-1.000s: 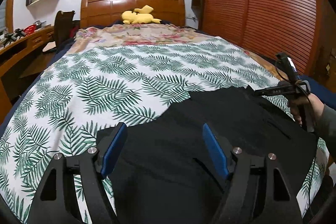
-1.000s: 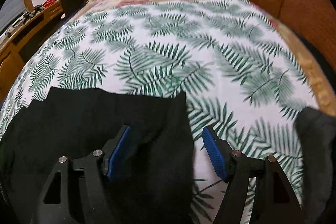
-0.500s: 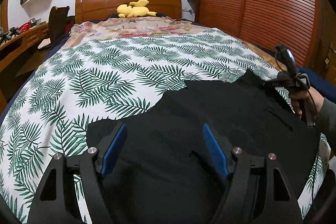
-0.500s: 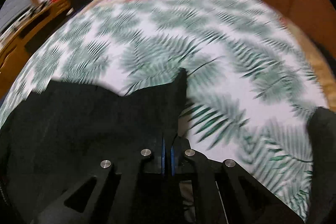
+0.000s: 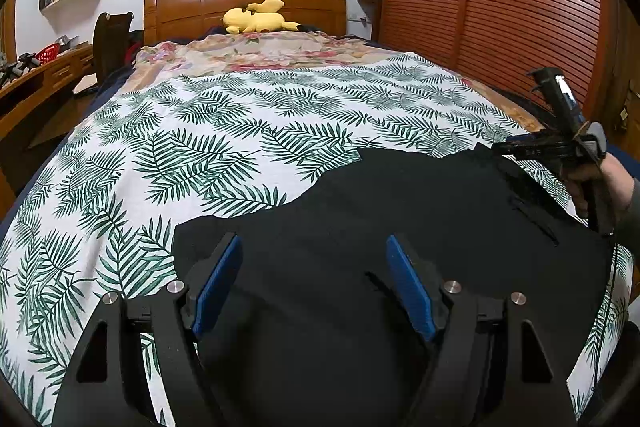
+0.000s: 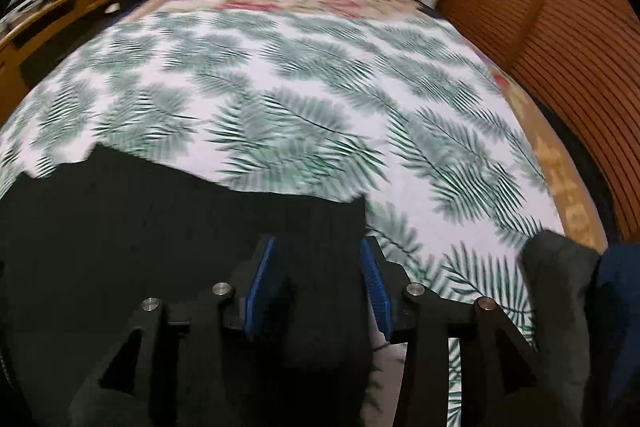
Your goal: Fold large clothes
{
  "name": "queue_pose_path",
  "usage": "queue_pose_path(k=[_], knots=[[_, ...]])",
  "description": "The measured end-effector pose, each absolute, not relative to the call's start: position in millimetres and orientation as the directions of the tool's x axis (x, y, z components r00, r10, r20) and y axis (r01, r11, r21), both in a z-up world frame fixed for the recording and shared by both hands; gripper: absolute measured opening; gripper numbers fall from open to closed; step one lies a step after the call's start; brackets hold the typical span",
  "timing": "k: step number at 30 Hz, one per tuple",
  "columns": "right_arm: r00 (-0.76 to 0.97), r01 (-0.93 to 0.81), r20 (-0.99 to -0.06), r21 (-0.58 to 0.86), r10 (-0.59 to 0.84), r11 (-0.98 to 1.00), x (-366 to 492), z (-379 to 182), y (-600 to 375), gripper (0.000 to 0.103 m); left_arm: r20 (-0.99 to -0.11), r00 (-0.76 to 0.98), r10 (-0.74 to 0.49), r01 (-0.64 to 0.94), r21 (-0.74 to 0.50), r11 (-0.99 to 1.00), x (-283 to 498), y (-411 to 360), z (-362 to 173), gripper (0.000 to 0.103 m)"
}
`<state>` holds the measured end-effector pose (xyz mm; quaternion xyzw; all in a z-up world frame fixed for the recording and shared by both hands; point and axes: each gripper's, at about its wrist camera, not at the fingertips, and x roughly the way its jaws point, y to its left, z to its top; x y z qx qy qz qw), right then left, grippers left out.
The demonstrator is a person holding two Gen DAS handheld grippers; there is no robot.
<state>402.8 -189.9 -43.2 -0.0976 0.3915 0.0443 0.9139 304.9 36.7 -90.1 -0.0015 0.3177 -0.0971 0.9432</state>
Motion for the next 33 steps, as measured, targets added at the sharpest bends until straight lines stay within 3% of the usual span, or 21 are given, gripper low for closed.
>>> queue_pose_path(k=[9, 13, 19, 33], knots=[[0.604, -0.439, -0.755, -0.047, 0.256, 0.897, 372.7, -61.7, -107.1, 0.045, -0.601, 0.778, -0.183, 0.183, -0.061, 0.981, 303.2, 35.9, -91.3, 0.075], [0.574, -0.466, -0.785, -0.078, 0.234, 0.882, 383.8, -92.4, -93.8, 0.045, -0.601, 0.778, -0.183, 0.184, -0.060, 0.981, 301.7, 35.4, -91.2, 0.075], [0.550, -0.469, -0.785, -0.007, 0.285, 0.883, 400.1, -120.2, -99.2, 0.045, -0.602, 0.777, -0.181, 0.186, -0.054, 0.981, 300.0, 35.0, -90.9, 0.075], [0.629, -0.374, -0.759, -0.106, 0.168, 0.921, 308.4, -79.0, -159.2, 0.045, -0.606, 0.773, -0.186, 0.225, -0.012, 0.974, 263.3, 3.5, -94.9, 0.075]])
